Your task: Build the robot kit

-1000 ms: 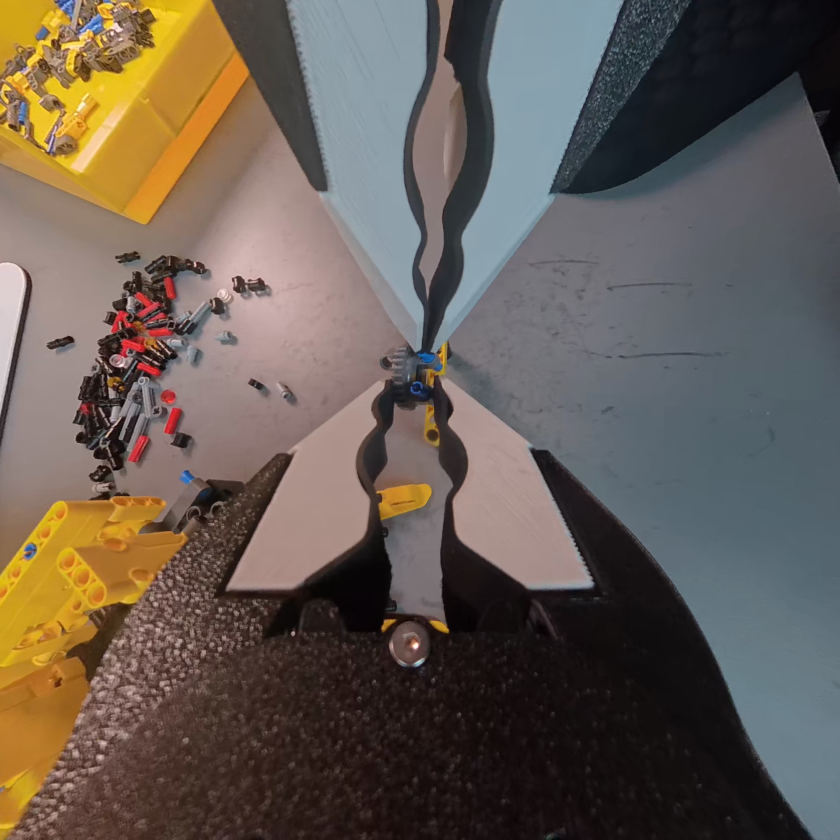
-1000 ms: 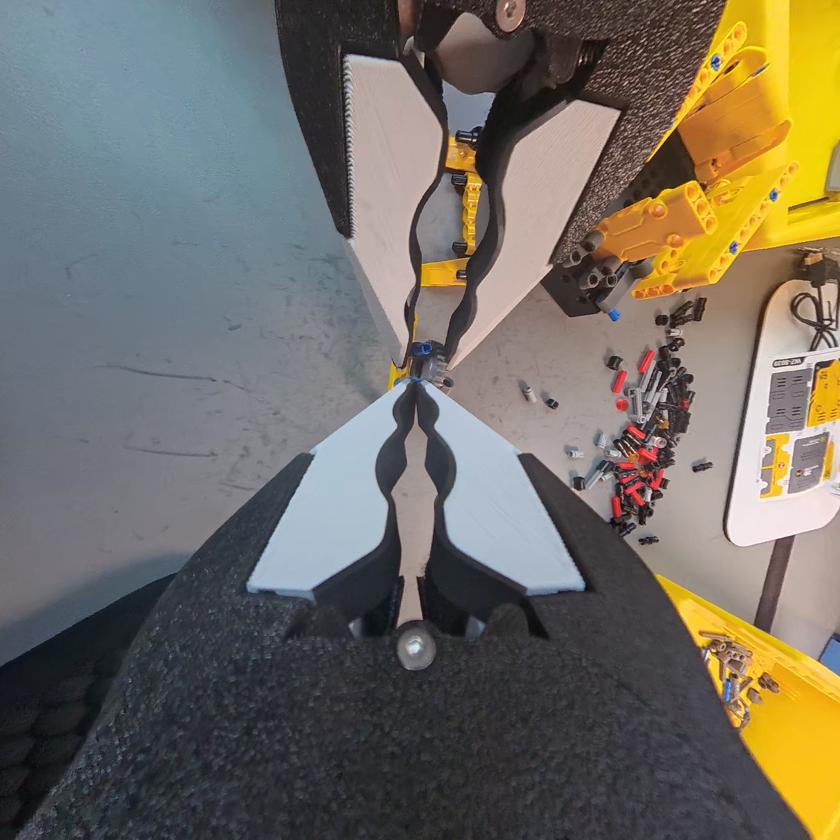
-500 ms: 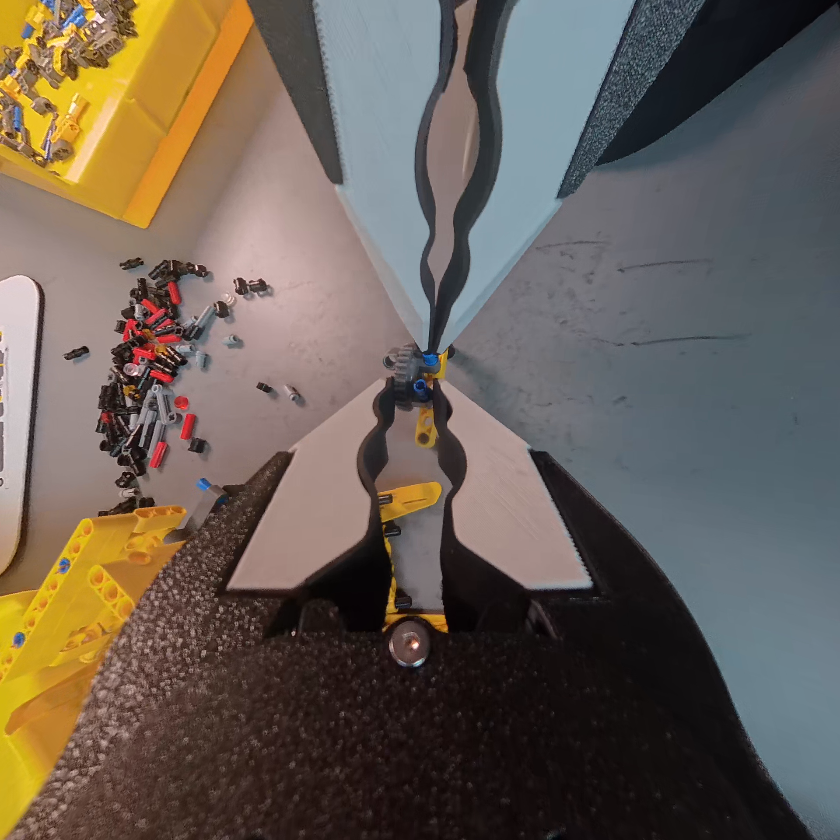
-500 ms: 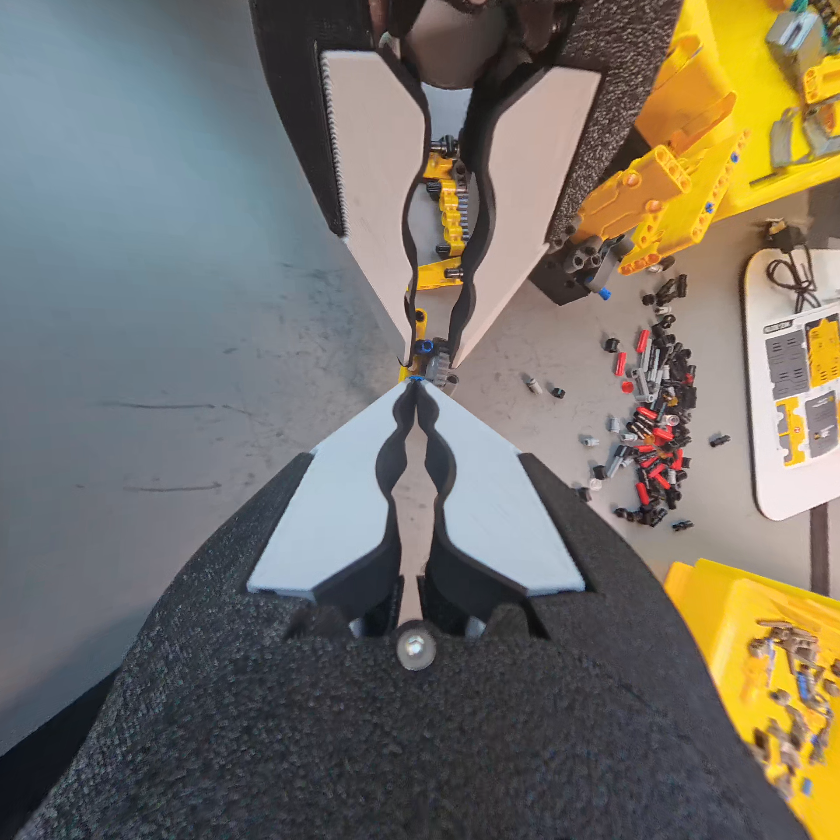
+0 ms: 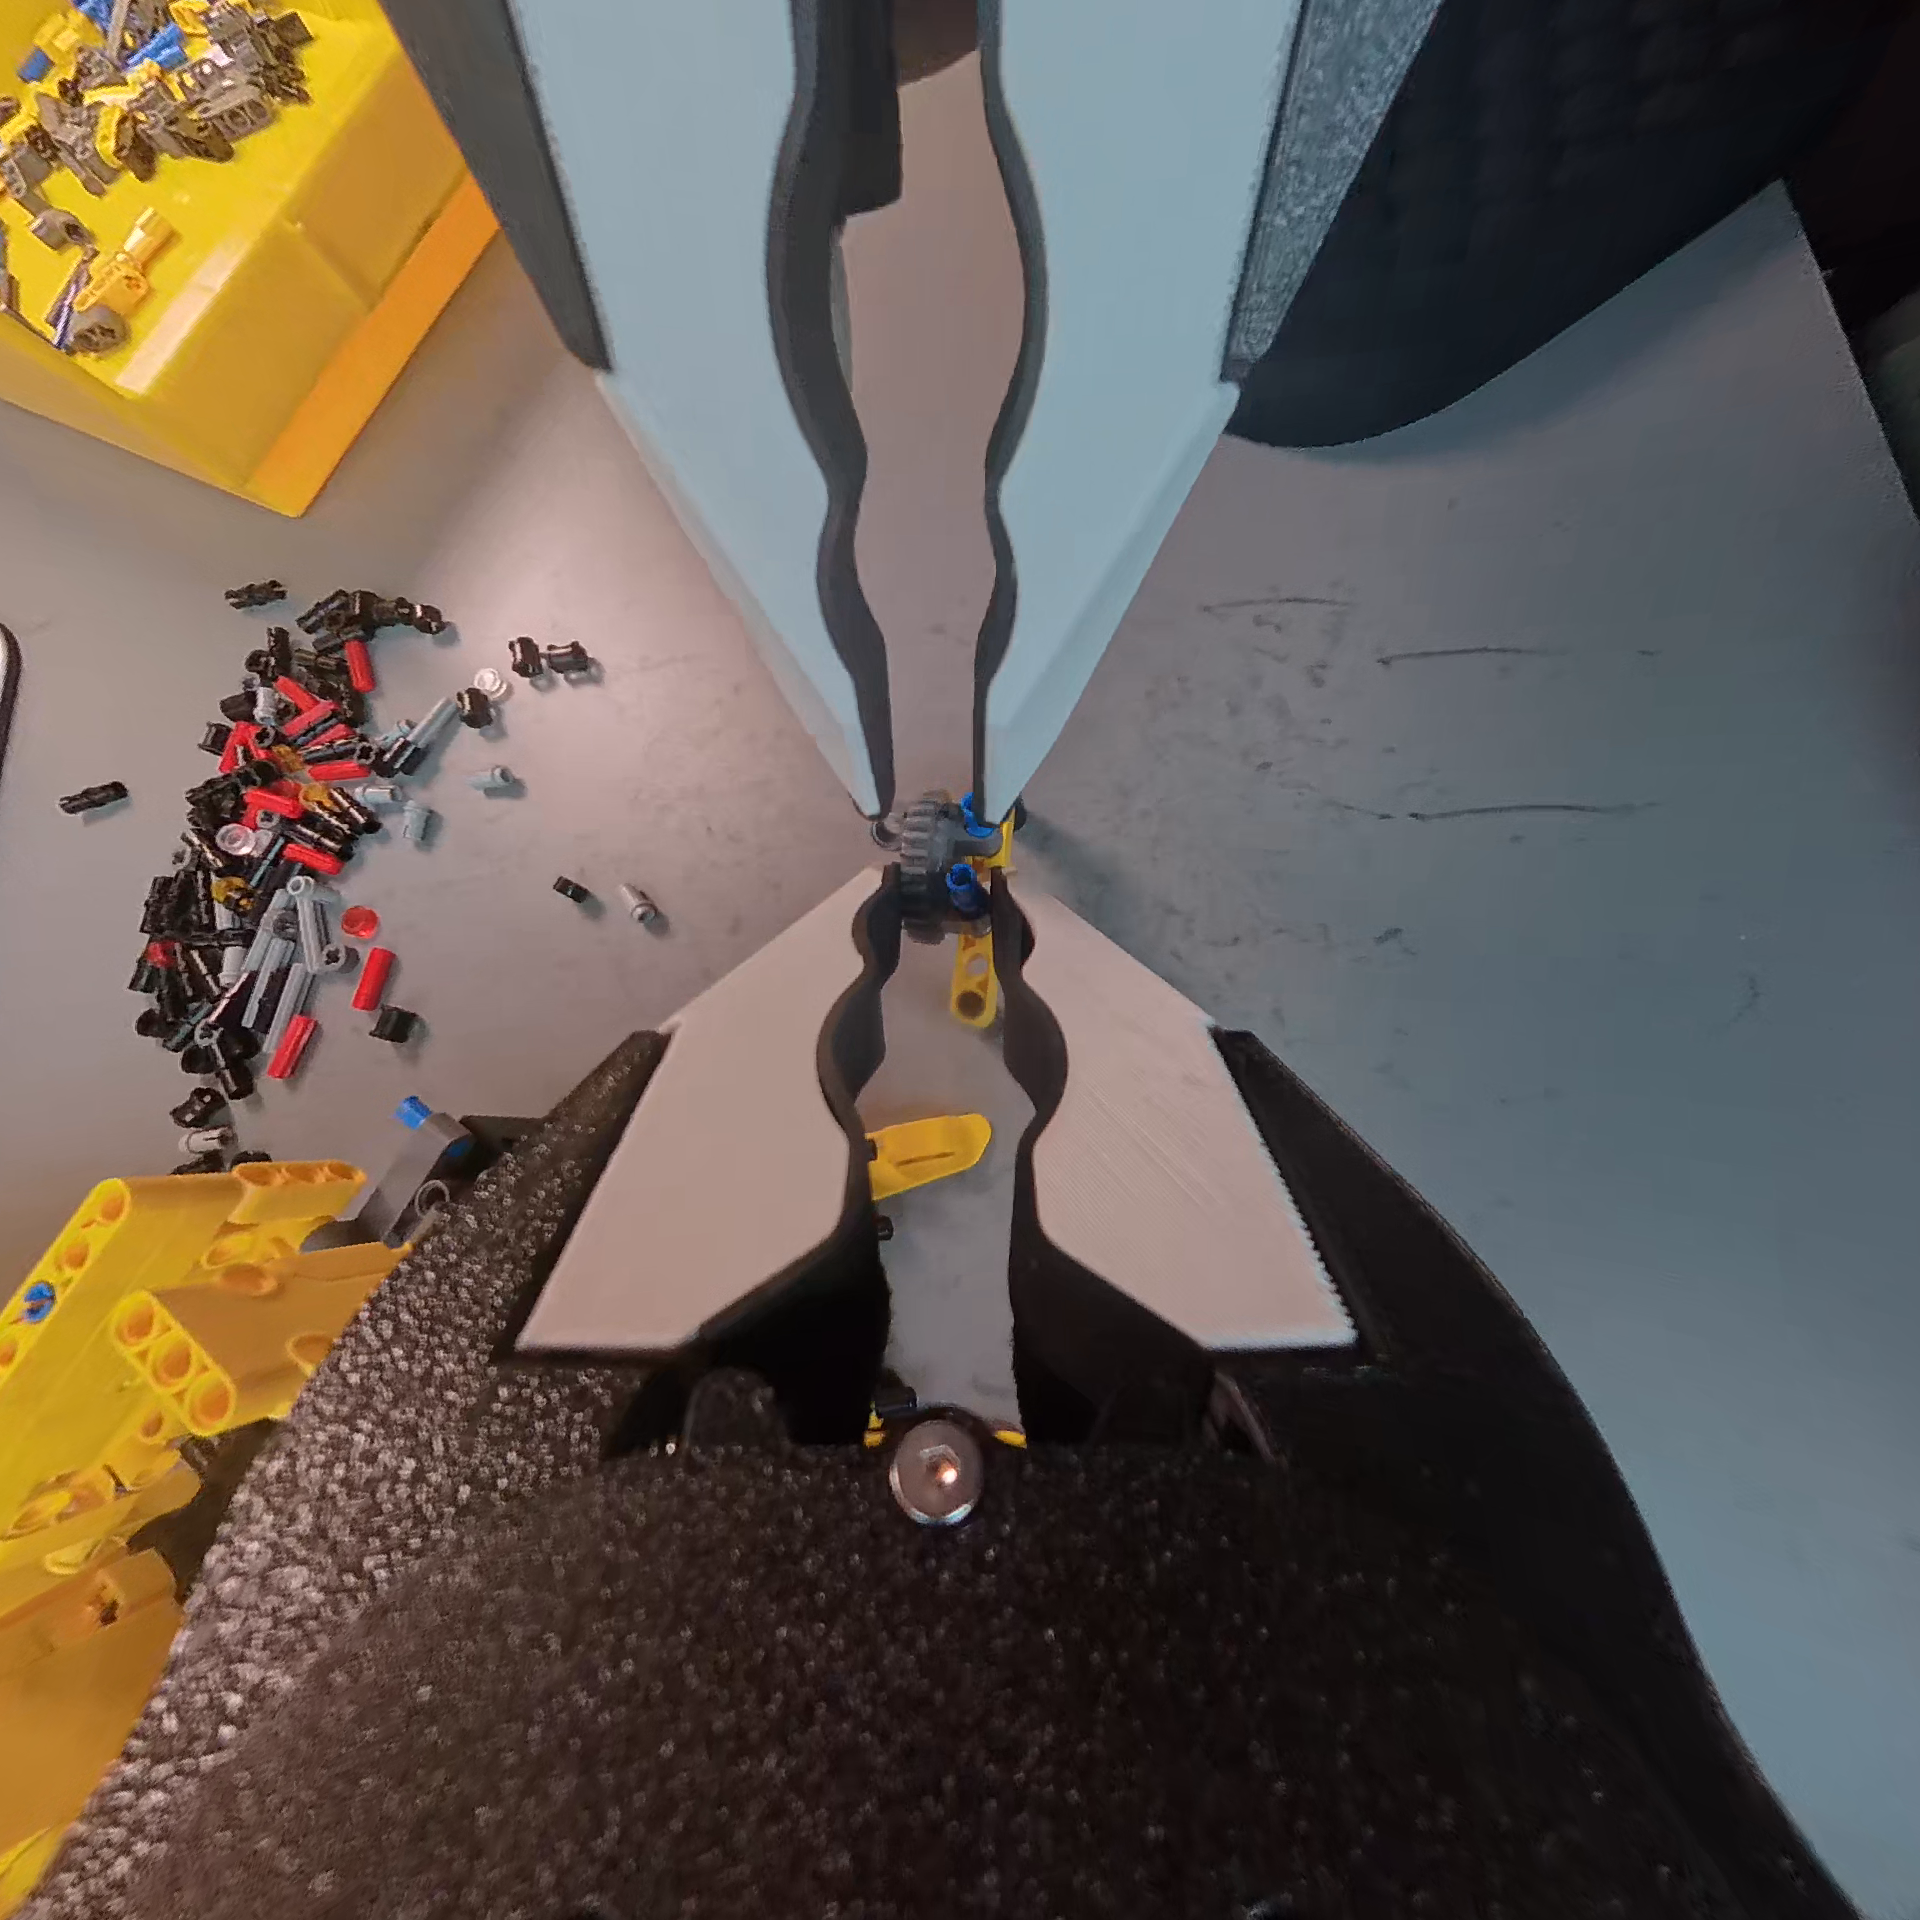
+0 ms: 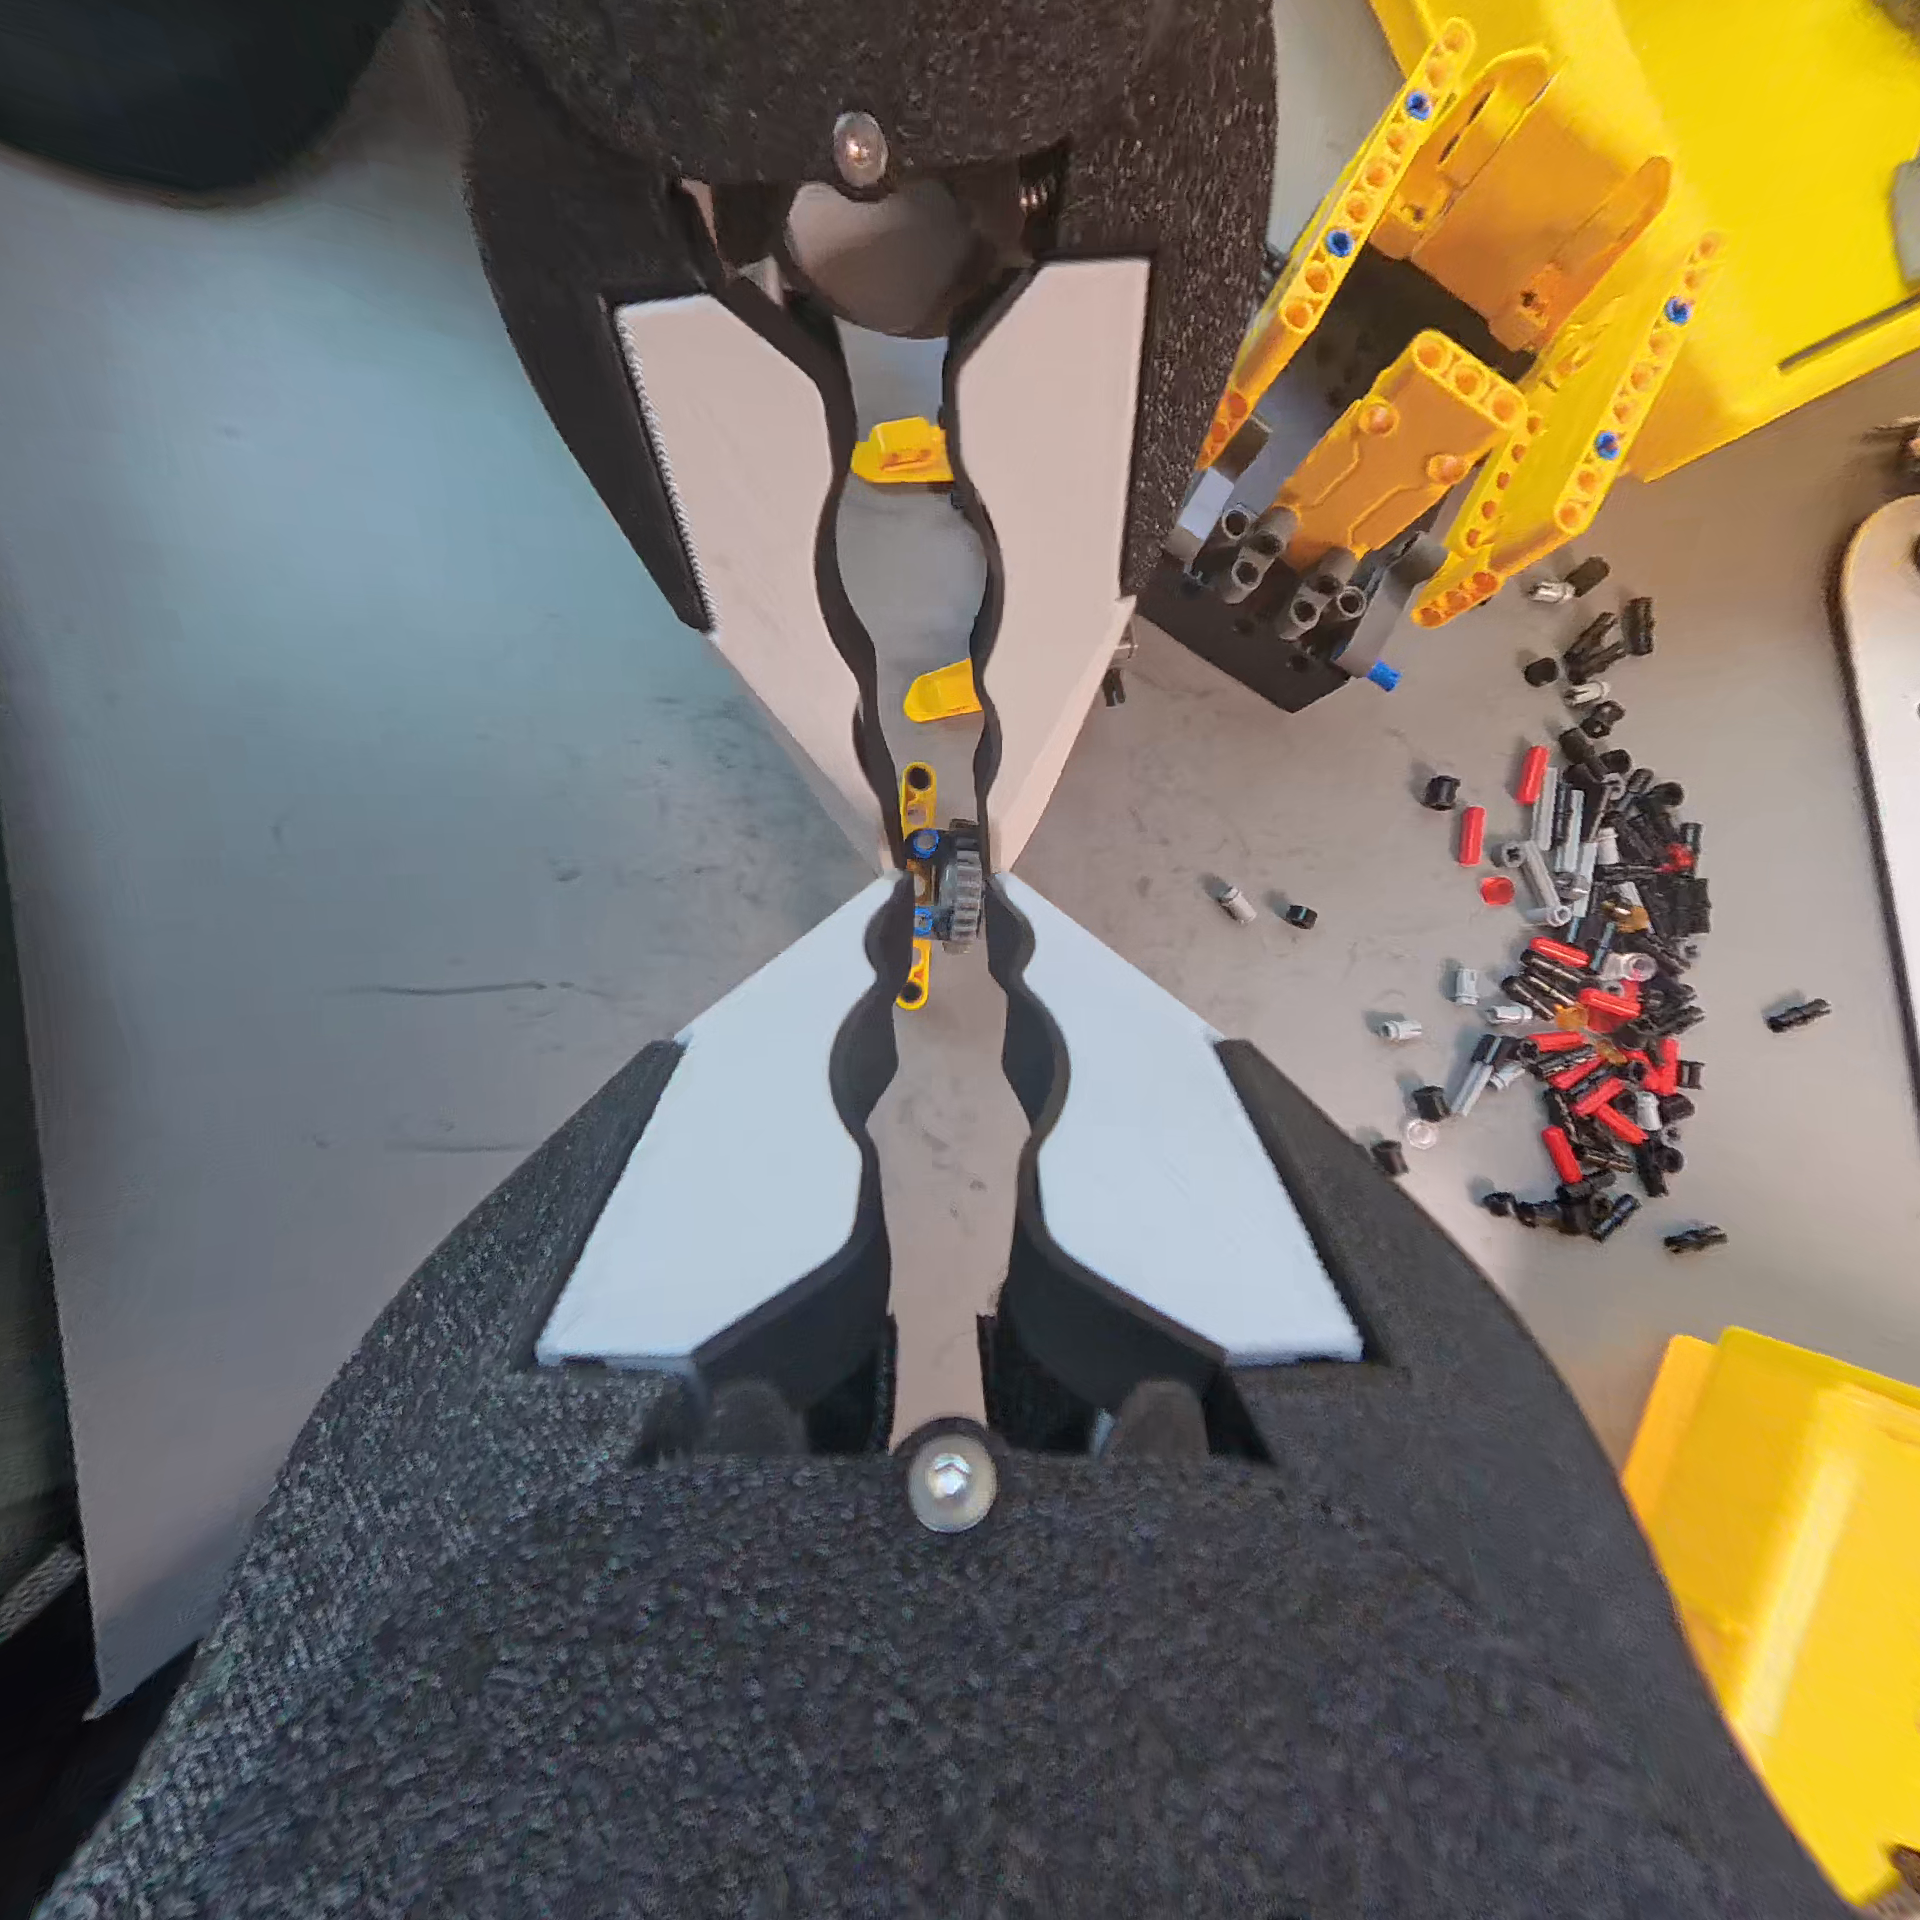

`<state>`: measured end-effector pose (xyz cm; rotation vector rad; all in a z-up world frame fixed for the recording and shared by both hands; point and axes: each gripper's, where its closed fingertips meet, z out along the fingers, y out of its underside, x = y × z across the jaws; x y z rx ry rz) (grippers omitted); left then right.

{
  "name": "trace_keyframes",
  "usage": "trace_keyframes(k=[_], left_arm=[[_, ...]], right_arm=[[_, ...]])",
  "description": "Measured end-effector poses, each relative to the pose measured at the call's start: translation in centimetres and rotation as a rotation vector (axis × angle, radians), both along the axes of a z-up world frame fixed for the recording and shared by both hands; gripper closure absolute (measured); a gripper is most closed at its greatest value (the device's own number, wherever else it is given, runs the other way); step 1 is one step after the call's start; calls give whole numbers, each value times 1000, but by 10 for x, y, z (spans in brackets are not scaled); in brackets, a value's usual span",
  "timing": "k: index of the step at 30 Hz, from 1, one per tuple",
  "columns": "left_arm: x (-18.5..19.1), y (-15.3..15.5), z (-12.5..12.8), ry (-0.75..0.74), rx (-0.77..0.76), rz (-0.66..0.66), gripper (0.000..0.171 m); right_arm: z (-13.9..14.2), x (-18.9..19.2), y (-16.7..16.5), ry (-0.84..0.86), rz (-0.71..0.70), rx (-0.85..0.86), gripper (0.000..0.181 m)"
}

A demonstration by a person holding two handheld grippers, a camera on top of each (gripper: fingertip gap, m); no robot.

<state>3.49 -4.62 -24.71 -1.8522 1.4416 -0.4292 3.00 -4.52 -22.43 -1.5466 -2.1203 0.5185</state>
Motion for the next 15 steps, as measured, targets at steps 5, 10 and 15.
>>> trace_keyframes(k=[5, 10, 15], left_arm=[[0, 0, 0, -7, 20, 5, 155], [-2, -4, 7, -71, -12, 1, 149], [-5, -9, 22, -153, -24, 10, 163]], right_arm=[[-10, 0, 5, -36, -30, -55, 176], [-10, 0, 6, -78, -38, -63, 177], [-11, -1, 7, -91, -44, -46, 177]])
